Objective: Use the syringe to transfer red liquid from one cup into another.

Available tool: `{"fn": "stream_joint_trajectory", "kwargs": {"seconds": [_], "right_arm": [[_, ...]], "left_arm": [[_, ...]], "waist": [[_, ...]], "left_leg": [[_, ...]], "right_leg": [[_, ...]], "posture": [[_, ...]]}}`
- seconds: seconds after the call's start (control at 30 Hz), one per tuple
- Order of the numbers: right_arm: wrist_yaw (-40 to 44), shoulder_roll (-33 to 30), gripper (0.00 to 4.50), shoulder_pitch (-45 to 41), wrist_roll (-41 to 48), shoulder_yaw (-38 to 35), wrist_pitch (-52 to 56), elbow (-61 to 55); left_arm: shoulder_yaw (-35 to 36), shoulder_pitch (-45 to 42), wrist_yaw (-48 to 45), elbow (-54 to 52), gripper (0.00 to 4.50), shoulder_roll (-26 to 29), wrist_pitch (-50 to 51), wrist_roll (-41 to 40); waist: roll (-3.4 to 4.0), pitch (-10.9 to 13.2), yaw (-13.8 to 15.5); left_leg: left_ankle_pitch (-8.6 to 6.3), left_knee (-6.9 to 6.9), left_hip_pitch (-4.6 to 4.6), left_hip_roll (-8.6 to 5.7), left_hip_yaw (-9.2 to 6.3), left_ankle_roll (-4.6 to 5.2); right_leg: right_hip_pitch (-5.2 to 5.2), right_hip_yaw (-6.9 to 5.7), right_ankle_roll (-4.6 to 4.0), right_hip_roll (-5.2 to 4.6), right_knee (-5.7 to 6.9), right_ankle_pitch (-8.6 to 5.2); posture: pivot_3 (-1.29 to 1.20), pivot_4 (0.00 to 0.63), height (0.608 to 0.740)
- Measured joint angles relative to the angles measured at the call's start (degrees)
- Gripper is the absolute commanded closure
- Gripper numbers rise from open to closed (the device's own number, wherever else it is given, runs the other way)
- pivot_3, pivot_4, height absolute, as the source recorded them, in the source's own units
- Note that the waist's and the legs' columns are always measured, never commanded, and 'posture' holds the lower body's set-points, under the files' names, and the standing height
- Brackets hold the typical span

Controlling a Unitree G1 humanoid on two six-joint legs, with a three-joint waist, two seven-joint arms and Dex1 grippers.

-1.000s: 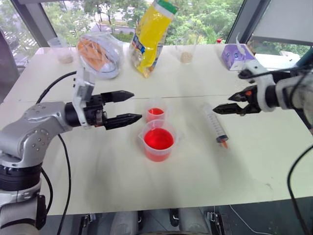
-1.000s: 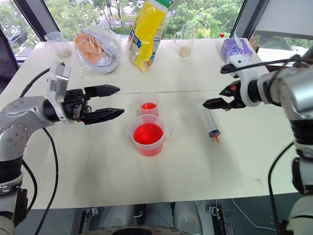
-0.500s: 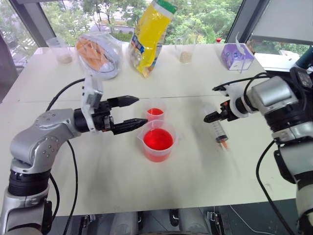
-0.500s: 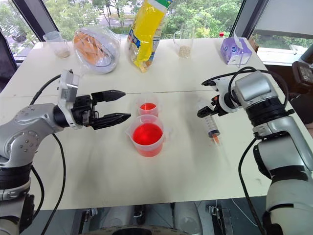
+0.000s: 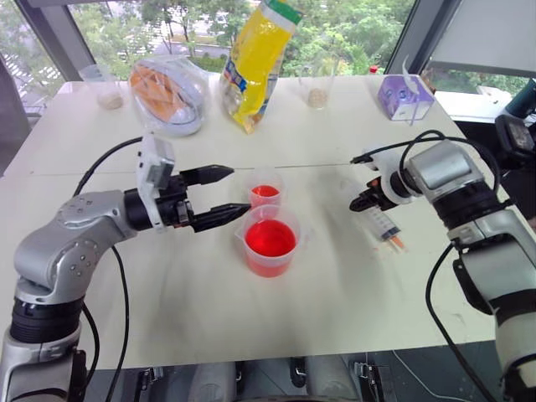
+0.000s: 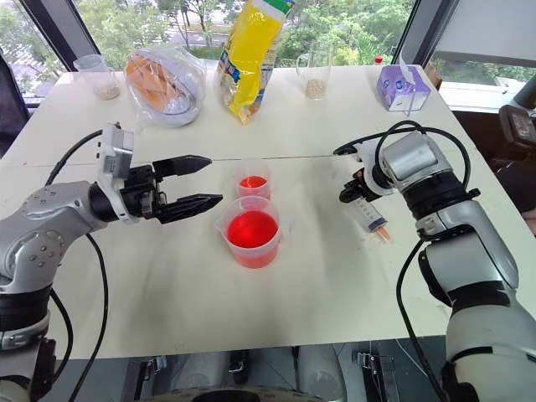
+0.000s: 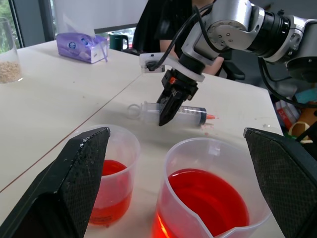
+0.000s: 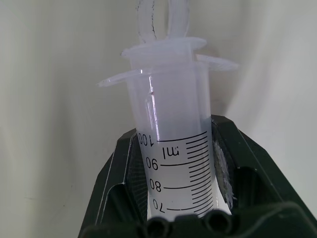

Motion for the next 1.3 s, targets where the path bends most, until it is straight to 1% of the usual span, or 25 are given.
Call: {"fn": "stream_joint_trajectory", "kwargs": {"seconds": [0.17,0.23,0.3,0.37,0.47,0.5,0.57,0.6,0.67,0.73,0.83,0.93,1.1,1.23,1.3], "right_arm": [[-1.43,-1.63,3.07,3.44,1.65,-5.05,4.19,-9.4],[-2.23,-2.35,3.07,5.24,3.73,-11.83,5.04,-17.11],[-2.74,-2.85,3.07,5.6,5.45,-16.97,5.43,-22.64],[-3.67,-2.01,3.07,6.69,7.86,-24.43,4.18,-28.7],[-5.37,3.22,3.07,8.52,11.57,-33.92,-1.3,-35.63],[-6.66,7.86,3.07,9.68,13.7,-38.49,-5.27,-39.33],[-8.1,12.96,3.07,10.21,17.02,-41.33,-9.04,-43.17],[-8.76,16.27,3.07,10.52,19.96,-43.67,-10.36,-45.07],[-9.27,20.4,3.07,11.38,25.54,-46.28,-11.37,-47.79],[-9.06,22.77,3.07,13.21,30.24,-46.73,-12.75,-50.38],[-8.12,24.69,3.07,17.31,34.57,-45.64,-15.79,-52.89],[-6.38,25.26,3.07,22.43,35.51,-42.15,-19.28,-54.35],[-2.34,24.66,3.07,31.18,31.03,-33.07,-29.76,-53.39],[0.35,23.2,3.07,34.75,26.73,-28.3,-37.24,-50.77],[1.18,23.13,3.07,35.85,25.12,-27.42,-40.72,-49.58]], "left_arm": [[-0.16,-3.74,-1.54,3.79,0.0,0.78,-1.41,1.5],[-0.56,-5.88,-2.51,5.8,0.0,0.9,-1.51,2.14],[-0.97,-7.33,-3.18,6.92,0.0,0.9,-1.53,2.42],[-1.33,-8.93,-4.06,8.37,0.0,0.93,-1.53,2.74],[-2.11,-11.04,-5.51,10.16,0.0,0.99,-1.63,3.78],[-3.03,-12.2,-6.21,11.24,0.0,0.99,-1.81,4.47],[-3.93,-13.48,-7.26,12.45,0.0,0.92,-1.95,5.12],[-4.26,-14.2,-7.82,13.2,0.0,0.85,-1.96,5.49],[-4.75,-15.21,-8.64,14.2,0.0,0.85,-2.19,6.09],[-4.79,-15.55,-9.41,15.05,0.0,0.85,-2.51,6.39],[-5.13,-16.3,-10.06,15.34,0.0,0.81,-2.48,6.6],[-5.18,-17.99,-10.57,15.67,0.0,0.79,-2.46,6.66],[-5.22,-20.83,-10.96,16.51,0.0,0.38,-0.31,5.57],[-5.32,-21.92,-10.95,16.03,0.0,-0.36,1.02,4.82],[-5.83,-21.69,-10.9,16.02,0.0,-0.77,2.0,4.81]], "waist": [[0.02,0.01,0.2],[0.02,0.01,0.2],[0.02,0.01,0.18],[0.0,0.0,0.18],[0.0,0.0,0.02],[0.0,0.0,-0.06],[0.01,0.01,-0.08],[0.01,0.01,0.01],[0.01,0.01,0.1],[0.01,0.0,0.21],[0.0,0.0,0.2],[0.01,0.0,0.09],[0.01,0.0,-0.03],[0.0,0.0,0.01],[0.01,0.01,0.04]], "left_leg": [[0.0,0.0,-0.03,-0.01,-0.01,0.0],[0.0,0.0,-0.05,-0.01,0.01,0.0],[0.0,0.0,-0.05,0.0,-0.01,0.0],[0.0,-0.02,-0.05,0.0,-0.03,0.0],[0.0,-0.03,-0.01,-0.01,0.0,-0.01],[0.01,-0.03,0.02,-0.01,0.0,-0.01],[0.03,-0.04,0.02,0.02,-0.01,-0.05],[0.04,-0.04,0.01,0.02,-0.03,-0.07],[0.04,-0.04,0.01,0.06,-0.03,-0.07],[0.03,-0.04,0.01,0.04,-0.04,-0.06],[0.01,-0.02,0.01,0.01,-0.04,-0.02],[0.01,-0.02,0.02,0.0,-0.04,-0.02],[0.02,-0.03,0.04,-0.01,-0.04,-0.03],[0.02,-0.02,0.05,-0.01,-0.04,-0.03],[0.02,-0.02,0.05,-0.01,-0.04,-0.03]], "right_leg": [[-0.01,-0.01,0.0,-0.02,-0.01,0.0],[-0.02,-0.01,0.01,-0.03,-0.02,0.0],[-0.01,-0.02,0.01,-0.02,-0.02,0.0],[-0.01,-0.04,0.01,0.0,-0.03,0.0],[0.0,-0.03,0.01,0.04,-0.02,0.0],[0.0,-0.02,0.01,0.06,0.02,0.0],[-0.01,-0.02,0.01,0.08,0.05,0.0],[-0.01,-0.03,0.01,0.08,0.05,0.0],[0.0,-0.03,0.01,0.05,0.04,0.0],[0.03,-0.03,0.01,-0.01,0.01,0.0],[0.06,-0.03,0.01,-0.05,-0.01,0.0],[0.06,-0.03,0.01,-0.02,0.0,0.0],[0.05,-0.03,0.01,0.04,0.03,0.0],[0.05,-0.02,0.01,0.03,0.02,0.0],[0.05,-0.03,0.01,0.03,0.02,0.0]], "posture": [[0.0,0.15,0.74],[0.0,0.15,0.74],[0.0,0.15,0.74],[0.0,0.15,0.74],[0.0,0.15,0.74],[0.0,0.15,0.74],[0.0,0.15,0.74],[0.0,0.15,0.74],[0.0,0.15,0.74],[0.0,0.15,0.74],[0.0,0.15,0.74],[0.0,0.15,0.74],[0.0,0.15,0.74],[0.0,0.15,0.74],[0.0,0.15,0.74]]}}
